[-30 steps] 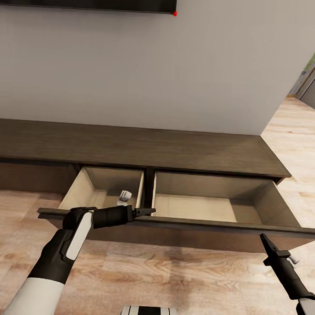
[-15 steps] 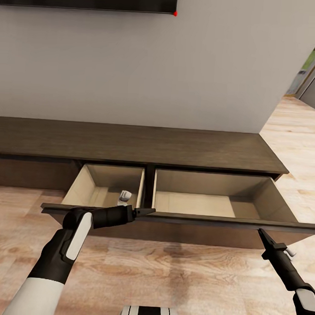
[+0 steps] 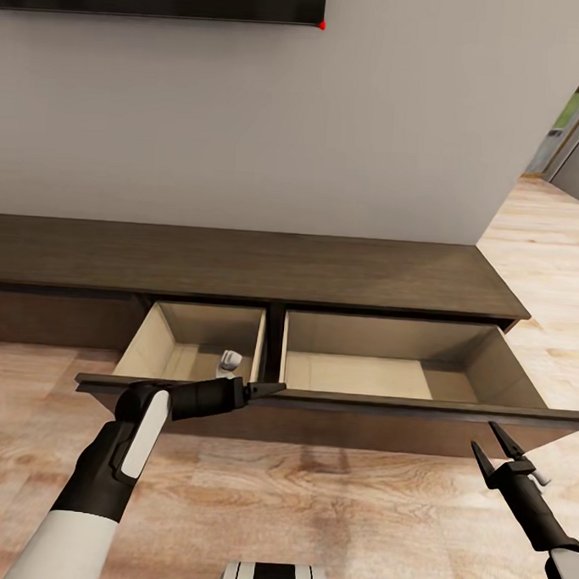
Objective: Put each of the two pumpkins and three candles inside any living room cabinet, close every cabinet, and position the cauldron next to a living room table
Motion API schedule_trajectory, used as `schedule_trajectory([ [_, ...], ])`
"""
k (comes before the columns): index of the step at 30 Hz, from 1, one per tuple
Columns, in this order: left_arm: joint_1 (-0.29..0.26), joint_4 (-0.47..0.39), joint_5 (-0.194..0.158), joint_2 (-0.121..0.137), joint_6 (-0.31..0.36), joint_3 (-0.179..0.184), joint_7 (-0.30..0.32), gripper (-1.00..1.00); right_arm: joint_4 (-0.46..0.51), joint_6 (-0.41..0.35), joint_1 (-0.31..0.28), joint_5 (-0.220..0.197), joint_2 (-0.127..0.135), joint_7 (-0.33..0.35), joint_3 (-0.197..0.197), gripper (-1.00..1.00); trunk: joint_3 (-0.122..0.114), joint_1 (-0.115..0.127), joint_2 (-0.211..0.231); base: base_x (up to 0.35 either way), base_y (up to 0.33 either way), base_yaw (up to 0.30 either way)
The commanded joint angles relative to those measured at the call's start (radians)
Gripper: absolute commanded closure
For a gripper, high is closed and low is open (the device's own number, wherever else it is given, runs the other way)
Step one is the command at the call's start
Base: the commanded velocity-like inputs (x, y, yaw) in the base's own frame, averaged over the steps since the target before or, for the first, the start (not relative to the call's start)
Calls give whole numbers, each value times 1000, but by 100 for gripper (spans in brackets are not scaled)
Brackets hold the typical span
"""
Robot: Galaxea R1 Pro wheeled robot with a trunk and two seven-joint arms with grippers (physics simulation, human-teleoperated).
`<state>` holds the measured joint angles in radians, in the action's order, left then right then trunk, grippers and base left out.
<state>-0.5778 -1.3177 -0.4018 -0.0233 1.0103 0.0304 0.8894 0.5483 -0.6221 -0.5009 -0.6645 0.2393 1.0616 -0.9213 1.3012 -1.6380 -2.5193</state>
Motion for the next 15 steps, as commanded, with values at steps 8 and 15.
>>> schedule_trajectory([
  [8,0,0,1,0,4,-1,3,-100,-1,-7,-1,-3,0,1,-2,-100,1,0,0,-87,0,0],
  [15,0,0,1,0,4,-1,3,-100,-1,-7,-1,-3,0,1,-2,-100,1,0,0,-104,0,0],
])
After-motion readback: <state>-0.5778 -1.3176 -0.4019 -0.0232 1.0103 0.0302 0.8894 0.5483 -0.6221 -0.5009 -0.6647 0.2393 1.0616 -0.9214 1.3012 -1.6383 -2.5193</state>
